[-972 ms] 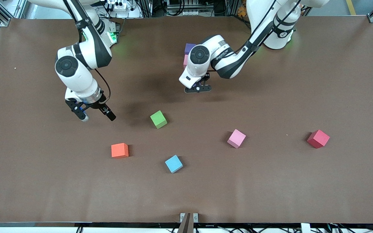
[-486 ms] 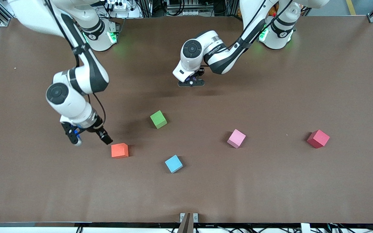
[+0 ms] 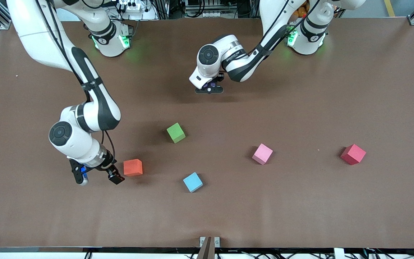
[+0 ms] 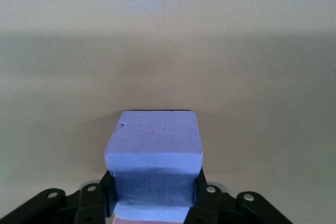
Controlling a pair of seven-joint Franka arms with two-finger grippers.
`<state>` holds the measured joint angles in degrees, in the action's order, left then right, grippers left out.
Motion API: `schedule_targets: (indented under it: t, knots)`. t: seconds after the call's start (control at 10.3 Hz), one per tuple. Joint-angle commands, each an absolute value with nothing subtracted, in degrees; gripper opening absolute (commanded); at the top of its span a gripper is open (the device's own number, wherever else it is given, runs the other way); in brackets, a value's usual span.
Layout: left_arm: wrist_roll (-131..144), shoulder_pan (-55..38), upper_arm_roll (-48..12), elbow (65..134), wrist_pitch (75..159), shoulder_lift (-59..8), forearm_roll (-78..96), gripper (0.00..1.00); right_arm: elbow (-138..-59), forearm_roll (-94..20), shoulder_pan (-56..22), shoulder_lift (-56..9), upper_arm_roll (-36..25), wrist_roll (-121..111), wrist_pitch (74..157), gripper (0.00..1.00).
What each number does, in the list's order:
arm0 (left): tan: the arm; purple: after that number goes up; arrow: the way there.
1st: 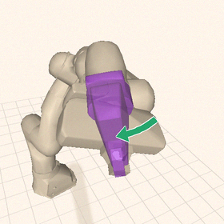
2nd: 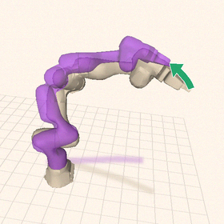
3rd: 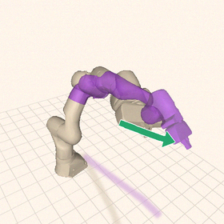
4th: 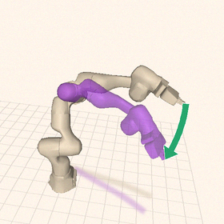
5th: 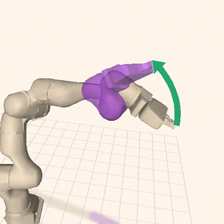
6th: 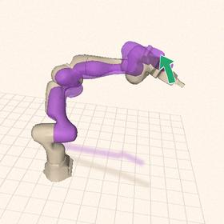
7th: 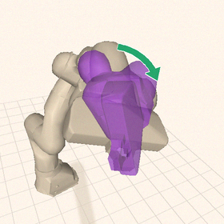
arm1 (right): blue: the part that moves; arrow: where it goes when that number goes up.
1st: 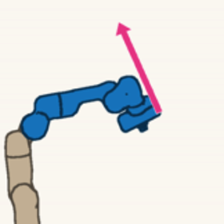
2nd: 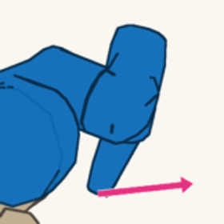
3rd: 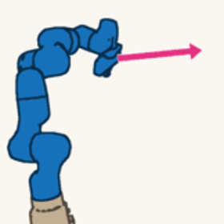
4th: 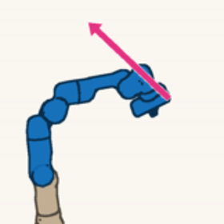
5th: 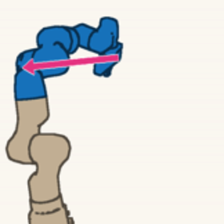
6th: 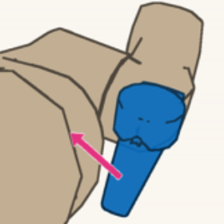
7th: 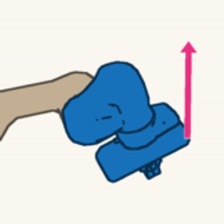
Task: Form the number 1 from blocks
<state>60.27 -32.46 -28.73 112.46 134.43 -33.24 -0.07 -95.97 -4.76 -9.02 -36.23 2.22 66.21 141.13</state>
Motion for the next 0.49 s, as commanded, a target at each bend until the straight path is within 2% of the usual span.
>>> schedule_targets:
  t: [0.0,0.19,0.39]
  knots:
    - [62.0,-33.6,-28.4,111.9,134.6,-33.7,1.0,0.0,-94.7,-6.5,-12.3,-37.4,-0.4,68.1,140.1,1.0]
    - [62.0,-33.6,-28.5,112.2,134.6,-33.7,1.0,0.11,-95.2,-6.5,-13.4,-37.6,-1.0,70.1,140.1,1.0]
    - [61.9,-33.8,-28.9,112.4,134.5,-33.6,0.7,0.1,-96.9,-7.4,-14.2,-37.8,-1.7,70.9,140.2,1.0]
